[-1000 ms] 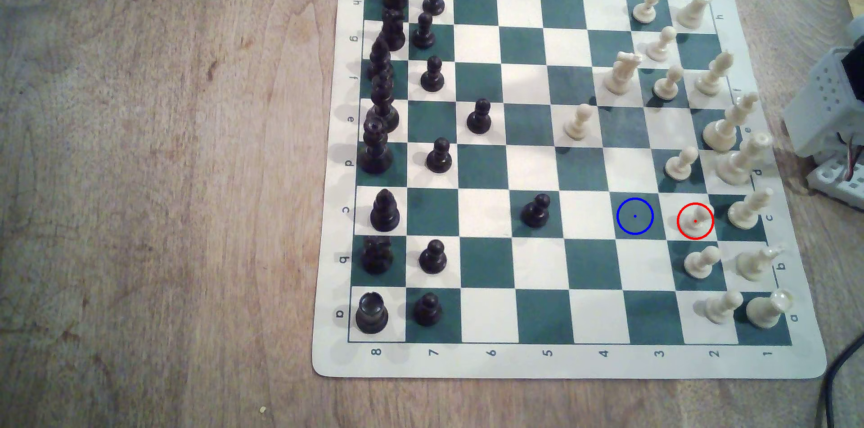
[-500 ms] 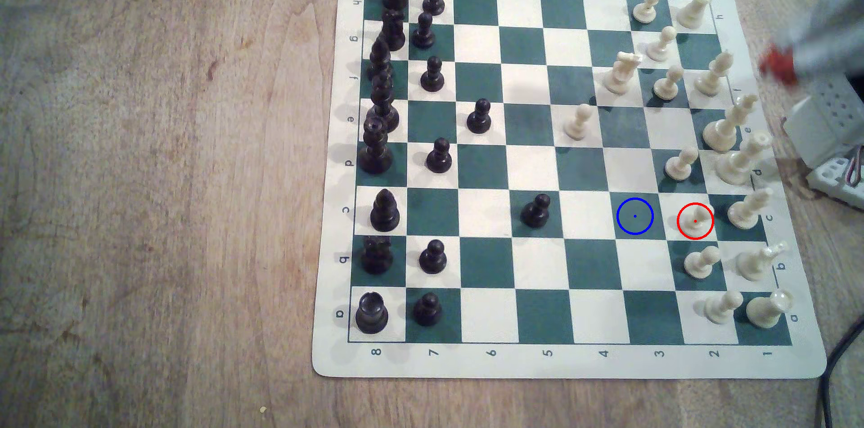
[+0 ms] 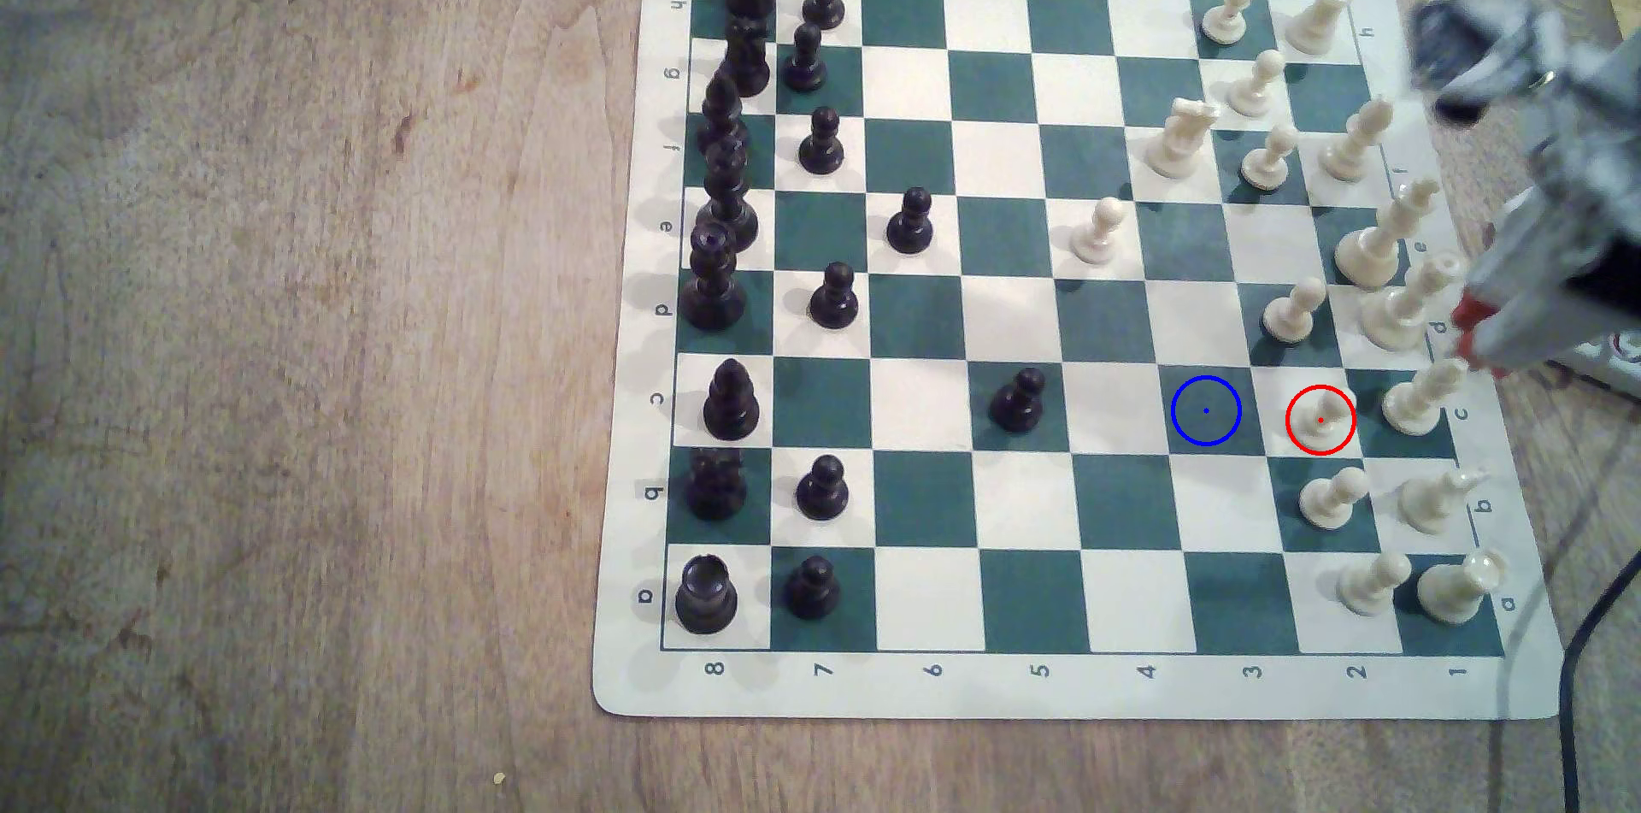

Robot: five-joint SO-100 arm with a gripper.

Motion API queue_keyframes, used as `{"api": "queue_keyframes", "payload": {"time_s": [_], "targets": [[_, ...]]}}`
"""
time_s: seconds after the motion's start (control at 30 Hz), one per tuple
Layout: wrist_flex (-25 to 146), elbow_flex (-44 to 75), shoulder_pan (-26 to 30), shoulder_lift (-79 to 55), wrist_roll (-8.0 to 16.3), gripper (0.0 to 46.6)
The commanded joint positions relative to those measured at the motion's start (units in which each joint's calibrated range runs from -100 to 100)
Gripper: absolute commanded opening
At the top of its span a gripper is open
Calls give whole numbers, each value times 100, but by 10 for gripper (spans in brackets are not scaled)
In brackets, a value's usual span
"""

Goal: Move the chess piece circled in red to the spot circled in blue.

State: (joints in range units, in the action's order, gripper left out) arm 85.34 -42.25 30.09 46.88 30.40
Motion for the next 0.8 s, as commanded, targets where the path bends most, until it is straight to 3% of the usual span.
{"api": "queue_keyframes", "payload": {"time_s": [0.0,0.5,0.77], "targets": [[-319,118,-228,-308,20,67],[-1523,-934,-260,-902,-98,128],[-1933,-1097,-393,-1309,-220,126]]}}
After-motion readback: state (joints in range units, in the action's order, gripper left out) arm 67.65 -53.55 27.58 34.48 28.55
